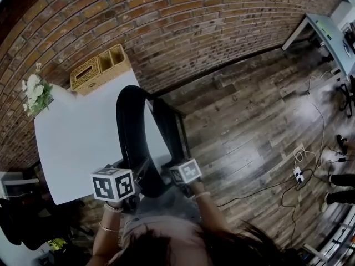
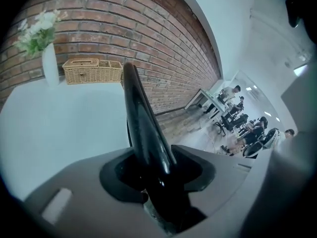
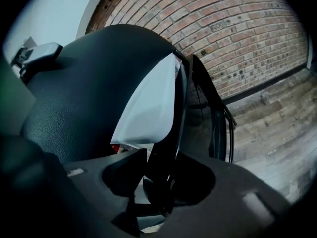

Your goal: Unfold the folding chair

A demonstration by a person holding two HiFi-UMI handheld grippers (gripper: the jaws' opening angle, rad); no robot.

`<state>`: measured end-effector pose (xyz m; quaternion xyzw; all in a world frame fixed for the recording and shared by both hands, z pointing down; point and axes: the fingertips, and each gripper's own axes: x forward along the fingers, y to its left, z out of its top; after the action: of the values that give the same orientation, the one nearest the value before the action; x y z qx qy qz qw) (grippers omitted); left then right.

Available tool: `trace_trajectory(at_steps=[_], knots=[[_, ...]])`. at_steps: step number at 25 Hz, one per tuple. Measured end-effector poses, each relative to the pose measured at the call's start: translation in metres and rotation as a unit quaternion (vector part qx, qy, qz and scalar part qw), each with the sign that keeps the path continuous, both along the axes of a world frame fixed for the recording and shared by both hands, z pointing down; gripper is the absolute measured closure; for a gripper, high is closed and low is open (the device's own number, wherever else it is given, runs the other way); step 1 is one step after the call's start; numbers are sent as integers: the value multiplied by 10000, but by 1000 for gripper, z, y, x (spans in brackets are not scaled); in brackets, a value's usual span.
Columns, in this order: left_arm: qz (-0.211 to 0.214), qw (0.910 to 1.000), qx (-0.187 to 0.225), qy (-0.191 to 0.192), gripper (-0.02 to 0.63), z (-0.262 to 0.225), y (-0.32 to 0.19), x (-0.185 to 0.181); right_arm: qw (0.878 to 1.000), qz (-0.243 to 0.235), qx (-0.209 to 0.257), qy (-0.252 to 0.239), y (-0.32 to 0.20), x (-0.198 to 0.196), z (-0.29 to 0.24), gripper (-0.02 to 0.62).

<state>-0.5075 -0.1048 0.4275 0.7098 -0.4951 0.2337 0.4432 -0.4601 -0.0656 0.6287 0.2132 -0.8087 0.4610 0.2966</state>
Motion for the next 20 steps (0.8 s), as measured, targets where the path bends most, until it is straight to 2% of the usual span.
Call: trace_trajectory(at_steps=[5, 10, 17, 20], knots=[[-136, 9999, 58, 22, 443, -1, 0, 0, 9995, 265, -118, -146, -1, 0, -8, 453], [-250, 9997, 26, -19, 451, -3, -2, 8, 9993, 180, -241, -229, 5, 8, 4, 453], [-545, 9984, 138, -47, 459, -13, -13, 41, 9993, 85, -214, -298, -7, 41, -4, 451], [-599, 9981, 136, -104, 462, -17, -17, 57, 9985, 32, -250, -489, -12, 54, -13, 453]])
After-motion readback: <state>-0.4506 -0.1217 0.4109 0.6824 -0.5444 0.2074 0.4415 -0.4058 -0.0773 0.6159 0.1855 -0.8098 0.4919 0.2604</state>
